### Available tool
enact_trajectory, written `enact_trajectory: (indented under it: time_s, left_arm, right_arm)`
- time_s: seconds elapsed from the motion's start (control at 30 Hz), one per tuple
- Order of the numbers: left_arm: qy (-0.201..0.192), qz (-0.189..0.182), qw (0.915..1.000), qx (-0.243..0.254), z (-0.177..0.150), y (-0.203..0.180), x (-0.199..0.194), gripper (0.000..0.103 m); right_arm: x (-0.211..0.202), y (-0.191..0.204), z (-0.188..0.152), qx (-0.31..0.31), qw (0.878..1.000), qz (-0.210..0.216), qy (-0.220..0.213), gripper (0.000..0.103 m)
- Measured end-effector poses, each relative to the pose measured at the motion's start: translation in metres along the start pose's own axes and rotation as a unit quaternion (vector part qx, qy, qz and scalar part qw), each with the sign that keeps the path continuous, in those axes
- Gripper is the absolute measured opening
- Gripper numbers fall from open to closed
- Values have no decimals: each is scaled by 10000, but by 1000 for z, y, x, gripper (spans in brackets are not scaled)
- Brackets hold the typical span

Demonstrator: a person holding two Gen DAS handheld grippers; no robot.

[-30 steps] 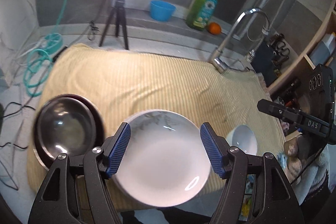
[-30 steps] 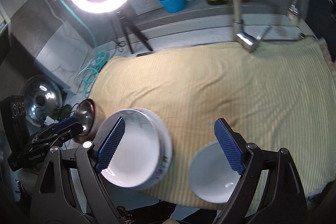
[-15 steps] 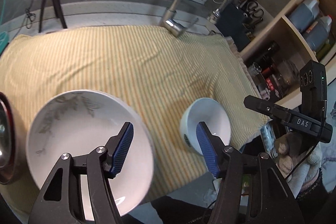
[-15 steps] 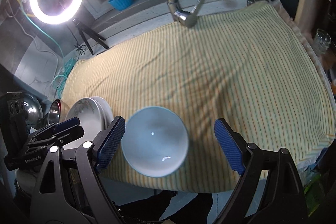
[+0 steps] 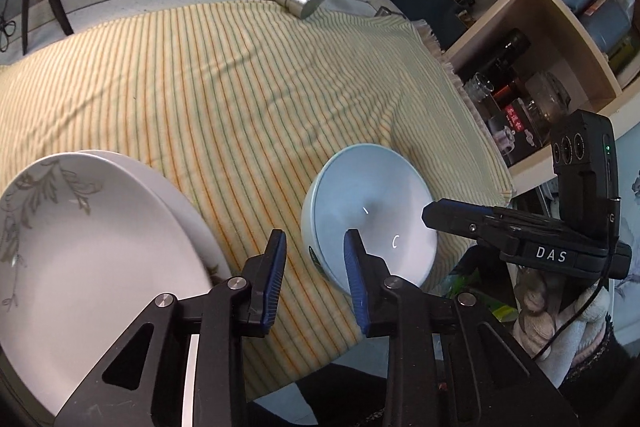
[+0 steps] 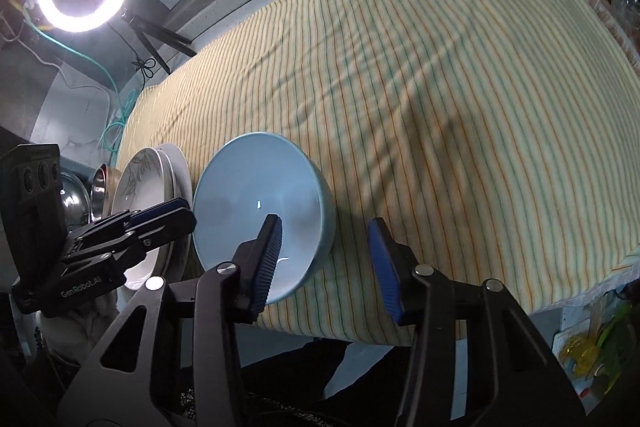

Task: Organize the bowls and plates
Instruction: 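Grasp the rim of the pale blue bowl with the right gripper, then carry the pale blue bowl and lower it into the red-outside bowl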

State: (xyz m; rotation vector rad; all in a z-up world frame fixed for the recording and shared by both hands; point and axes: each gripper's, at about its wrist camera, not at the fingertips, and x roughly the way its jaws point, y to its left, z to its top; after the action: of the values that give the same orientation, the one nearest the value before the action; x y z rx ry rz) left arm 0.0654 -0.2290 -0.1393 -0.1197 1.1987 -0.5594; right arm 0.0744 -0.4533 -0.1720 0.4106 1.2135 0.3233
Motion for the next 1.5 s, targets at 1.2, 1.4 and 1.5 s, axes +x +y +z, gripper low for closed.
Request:
enact_trajectory:
  time_s: [1.2,1.4,1.5]
  left_arm:
    - [-540,-173,9980,-274,12,22,-48,19]
    - [-846,-56,9954,-440,8,41,-75,19]
    - [-996,13,9934,-572,5,54,-91,19]
  right_arm:
    - [-8,78,31,-668,9976,119,-124,17]
    - [-4,114,39,-946,9950,280,-141,17]
    - [1,137,44,-1154,9925,382,-137,17]
